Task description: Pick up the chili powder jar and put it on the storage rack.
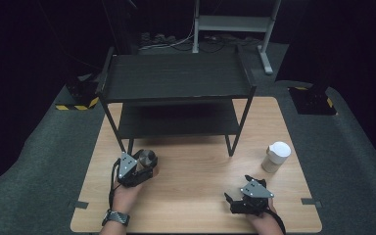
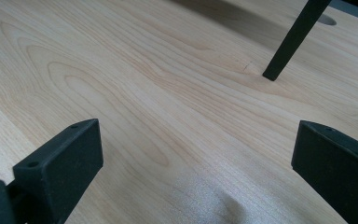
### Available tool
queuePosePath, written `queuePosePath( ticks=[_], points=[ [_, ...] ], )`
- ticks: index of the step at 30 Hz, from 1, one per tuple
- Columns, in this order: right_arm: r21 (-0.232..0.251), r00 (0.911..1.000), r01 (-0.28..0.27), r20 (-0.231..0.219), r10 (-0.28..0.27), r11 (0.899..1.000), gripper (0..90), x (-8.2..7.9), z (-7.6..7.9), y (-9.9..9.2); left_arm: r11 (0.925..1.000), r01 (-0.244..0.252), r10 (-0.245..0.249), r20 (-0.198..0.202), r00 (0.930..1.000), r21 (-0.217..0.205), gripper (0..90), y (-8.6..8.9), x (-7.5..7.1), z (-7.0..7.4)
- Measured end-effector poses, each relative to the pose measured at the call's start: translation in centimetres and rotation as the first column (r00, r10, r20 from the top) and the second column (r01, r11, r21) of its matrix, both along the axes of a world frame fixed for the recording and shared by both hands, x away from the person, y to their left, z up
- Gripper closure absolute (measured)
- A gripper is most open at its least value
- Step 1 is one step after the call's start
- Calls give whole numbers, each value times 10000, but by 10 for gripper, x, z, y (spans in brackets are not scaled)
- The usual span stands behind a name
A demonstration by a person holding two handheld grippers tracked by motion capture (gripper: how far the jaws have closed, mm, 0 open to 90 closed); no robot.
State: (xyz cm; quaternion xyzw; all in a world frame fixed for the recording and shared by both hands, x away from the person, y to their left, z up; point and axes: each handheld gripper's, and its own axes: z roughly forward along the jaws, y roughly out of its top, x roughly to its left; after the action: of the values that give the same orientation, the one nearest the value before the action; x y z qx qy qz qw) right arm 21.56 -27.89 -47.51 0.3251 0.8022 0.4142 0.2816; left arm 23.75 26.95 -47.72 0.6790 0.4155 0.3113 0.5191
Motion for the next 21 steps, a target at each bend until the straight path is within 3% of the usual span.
queuePosePath(
  ticks=[10,13,21],
  points=[
    [13,10000,-5,-16,5,10000,9,0,0,0,9995,-187,186,-47,9998,-256,346,0,-3,0],
    [18,10000,-15,-9,15,10000,9,0,0,0,9986,-240,241,15,9997,-471,347,2,-6,-1],
    [-19,10000,5,-12,-5,10000,10,0,0,0,9985,-275,291,327,9990,-480,347,4,-15,7]
  ],
)
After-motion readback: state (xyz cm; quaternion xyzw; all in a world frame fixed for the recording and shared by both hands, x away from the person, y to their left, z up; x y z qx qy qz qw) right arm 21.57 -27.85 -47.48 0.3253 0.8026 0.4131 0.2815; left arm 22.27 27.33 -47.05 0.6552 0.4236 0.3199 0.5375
